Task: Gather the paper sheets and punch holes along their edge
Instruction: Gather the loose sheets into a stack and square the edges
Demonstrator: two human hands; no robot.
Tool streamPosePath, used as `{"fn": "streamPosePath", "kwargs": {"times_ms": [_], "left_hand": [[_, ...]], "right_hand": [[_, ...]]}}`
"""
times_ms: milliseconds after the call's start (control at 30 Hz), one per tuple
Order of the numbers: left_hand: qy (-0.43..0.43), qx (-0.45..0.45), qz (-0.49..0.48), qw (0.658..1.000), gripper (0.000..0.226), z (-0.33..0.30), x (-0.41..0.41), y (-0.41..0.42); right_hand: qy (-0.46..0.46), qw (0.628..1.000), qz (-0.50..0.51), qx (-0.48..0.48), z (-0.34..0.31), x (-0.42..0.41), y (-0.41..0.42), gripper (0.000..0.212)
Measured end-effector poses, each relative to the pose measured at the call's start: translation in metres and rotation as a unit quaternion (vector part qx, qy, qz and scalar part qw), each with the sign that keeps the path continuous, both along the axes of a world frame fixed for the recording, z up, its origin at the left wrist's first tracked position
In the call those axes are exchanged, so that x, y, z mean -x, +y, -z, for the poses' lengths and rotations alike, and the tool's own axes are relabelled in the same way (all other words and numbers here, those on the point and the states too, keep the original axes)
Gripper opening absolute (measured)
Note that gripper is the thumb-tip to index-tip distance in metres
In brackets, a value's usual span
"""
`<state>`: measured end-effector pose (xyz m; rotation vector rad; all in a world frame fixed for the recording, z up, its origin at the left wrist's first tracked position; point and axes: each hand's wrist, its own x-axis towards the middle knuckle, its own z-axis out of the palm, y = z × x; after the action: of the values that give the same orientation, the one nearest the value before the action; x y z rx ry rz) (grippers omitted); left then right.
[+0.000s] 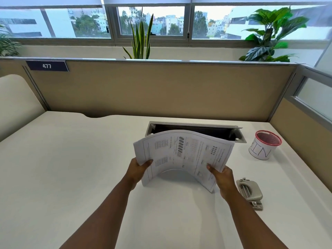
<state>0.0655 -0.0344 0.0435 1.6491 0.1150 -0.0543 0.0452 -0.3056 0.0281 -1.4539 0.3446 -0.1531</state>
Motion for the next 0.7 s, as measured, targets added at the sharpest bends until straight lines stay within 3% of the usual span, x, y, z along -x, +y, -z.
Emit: {"fn": "streamPosePath", "kwargs": {"times_ms": [200, 400, 533, 600, 700], "left_hand": [[-0.008, 0.008, -0.001, 1.000, 0.043, -0.0103, -0.0025, -0.0034], [-0.002, 0.014, -0.029, 0.999, 0.031, -0.0080, 0.0015, -0.0109], [0.000, 0.040, -0.078, 0.996, 0.027, -0.0104, -0.0015, -0.0082], [0.000, 0.068, -0.108, 0.992, 0.026, -0.0110, -0.0013, -0.0061], [0.005, 0.129, -0.143, 0.981, 0.027, -0.0107, 0.0000, -0.0060]], "right_hand": [[-0.006, 1.000, 0.013, -0.010, -0.0031, -0.0038, 0.0006, 0.040], [0.020, 0.999, 0.031, -0.005, 0.0045, -0.0030, 0.0026, 0.041], [0.005, 0.996, 0.041, 0.081, 0.0004, -0.0043, -0.0004, 0.040], [0.007, 0.993, 0.052, 0.109, -0.0007, -0.0040, -0.0013, 0.049], [0.043, 0.994, 0.092, 0.040, -0.0042, -0.0015, 0.0024, 0.063]]}}
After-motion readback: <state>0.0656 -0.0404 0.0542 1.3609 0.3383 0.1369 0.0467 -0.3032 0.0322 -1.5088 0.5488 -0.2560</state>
